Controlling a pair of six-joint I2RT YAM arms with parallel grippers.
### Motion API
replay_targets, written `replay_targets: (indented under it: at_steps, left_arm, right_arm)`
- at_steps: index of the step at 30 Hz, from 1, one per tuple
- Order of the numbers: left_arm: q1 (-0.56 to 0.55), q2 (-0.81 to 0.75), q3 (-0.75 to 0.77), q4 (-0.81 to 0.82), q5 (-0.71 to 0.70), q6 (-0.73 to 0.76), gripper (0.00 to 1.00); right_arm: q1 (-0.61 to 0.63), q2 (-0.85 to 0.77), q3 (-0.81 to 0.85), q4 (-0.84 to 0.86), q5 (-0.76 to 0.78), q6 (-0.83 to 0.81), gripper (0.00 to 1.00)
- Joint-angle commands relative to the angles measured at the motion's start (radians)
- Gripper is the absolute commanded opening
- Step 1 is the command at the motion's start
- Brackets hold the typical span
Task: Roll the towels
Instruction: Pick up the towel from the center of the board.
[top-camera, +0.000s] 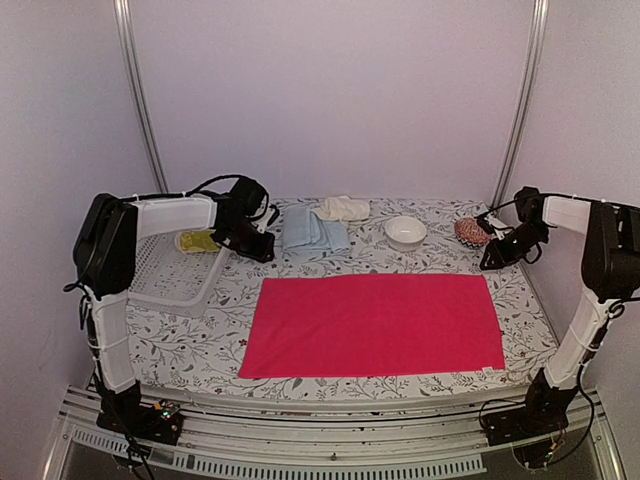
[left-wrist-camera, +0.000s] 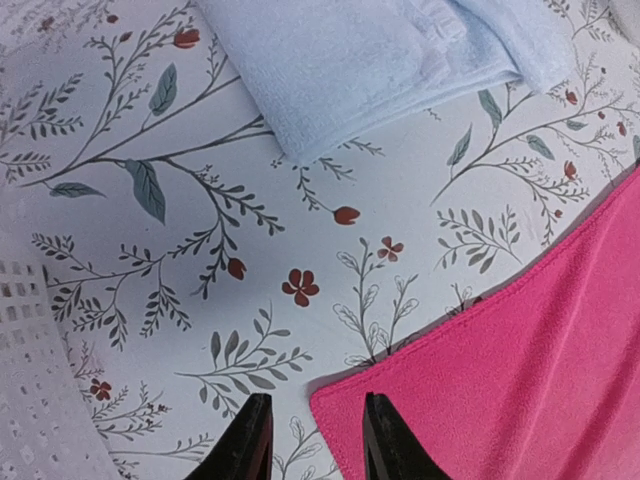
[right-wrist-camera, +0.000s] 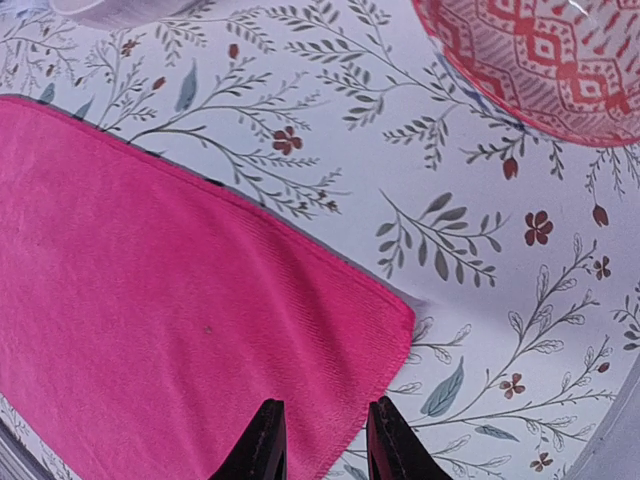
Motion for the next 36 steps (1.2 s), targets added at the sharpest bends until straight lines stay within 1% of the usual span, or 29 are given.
replay_targets:
  at_steps: [1,3,7,12,16,19,23,25,27,28,32,36]
  left_arm:
    - [-0.004,0.023,-0.004,0.022,0.085,0.029,0.36]
    - [-0.004,0.026,-0.004,0.024,0.080,0.013,0.38]
    - [-0.004,0.034,0.008,0.025,0.068,0.010,0.38]
    - [-0.005,0.026,0.009,0.016,0.055,0.014,0.38]
    - [-0.005,0.005,-0.013,0.017,0.032,0.006,0.37]
    - [-0.005,-0.002,-0.026,0.017,0.049,0.006,0.37]
    - [-0.005,0.008,-0.030,0.016,0.068,-0.013,0.36]
    - [-0.006,0.009,-0.040,0.030,0.063,-0.033,0.36]
    - [-0.011,0.011,-0.045,0.052,0.057,-0.033,0.36]
    - [-0.013,0.012,-0.042,0.058,0.040,-0.033,0.36]
    - [-0.017,0.011,-0.046,0.070,-0.014,-0.021,0.36]
    - [-0.016,0.033,-0.052,0.080,-0.048,-0.035,0.37]
  right_arm:
    - [-0.041,0.074,0.031,0.045,0.027,0.014,0.30]
    - [-0.040,0.104,0.032,0.065,0.037,-0.001,0.30]
    - [-0.040,0.167,0.048,0.103,0.055,0.001,0.31]
    - [-0.041,0.225,0.071,0.112,0.029,0.017,0.31]
    - [-0.041,0.247,0.074,0.113,0.051,0.025,0.31]
    - [-0.041,0.251,0.068,0.114,0.055,0.031,0.30]
    - [-0.041,0.270,0.066,0.096,0.026,0.020,0.24]
    - [-0.040,0.273,0.056,0.081,-0.006,0.011,0.22]
    - [-0.035,0.264,0.035,0.092,-0.001,-0.008,0.20]
    - [-0.035,0.264,0.027,0.102,0.019,-0.014,0.18]
    - [-0.034,0.276,0.030,0.134,0.066,-0.025,0.04]
    - [-0.034,0.271,0.043,0.189,0.071,0.011,0.03]
